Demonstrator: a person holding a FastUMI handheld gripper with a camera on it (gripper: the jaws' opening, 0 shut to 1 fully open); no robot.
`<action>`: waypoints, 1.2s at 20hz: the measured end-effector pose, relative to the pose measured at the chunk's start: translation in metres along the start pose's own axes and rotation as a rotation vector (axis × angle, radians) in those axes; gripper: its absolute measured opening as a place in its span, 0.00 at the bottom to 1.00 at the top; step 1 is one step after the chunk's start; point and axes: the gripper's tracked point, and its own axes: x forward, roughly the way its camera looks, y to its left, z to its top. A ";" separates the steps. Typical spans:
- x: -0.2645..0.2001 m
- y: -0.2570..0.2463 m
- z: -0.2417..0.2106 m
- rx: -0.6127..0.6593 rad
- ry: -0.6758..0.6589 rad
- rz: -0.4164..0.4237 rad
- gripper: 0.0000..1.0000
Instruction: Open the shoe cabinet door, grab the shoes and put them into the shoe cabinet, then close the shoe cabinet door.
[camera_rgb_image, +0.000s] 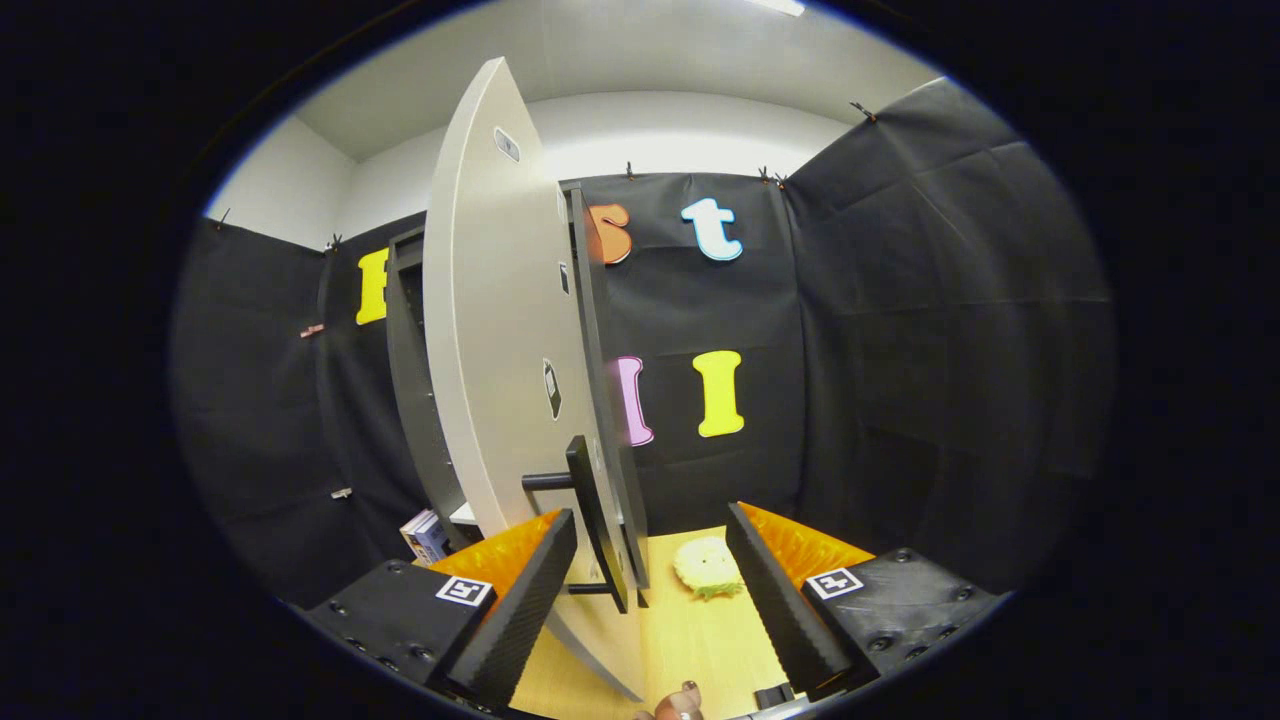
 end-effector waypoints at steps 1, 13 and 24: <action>0.001 0.002 -0.001 0.011 0.000 -0.001 0.98; 0.032 0.124 -0.027 0.049 0.013 0.069 0.98; 0.090 0.256 -0.067 0.037 0.041 0.143 0.98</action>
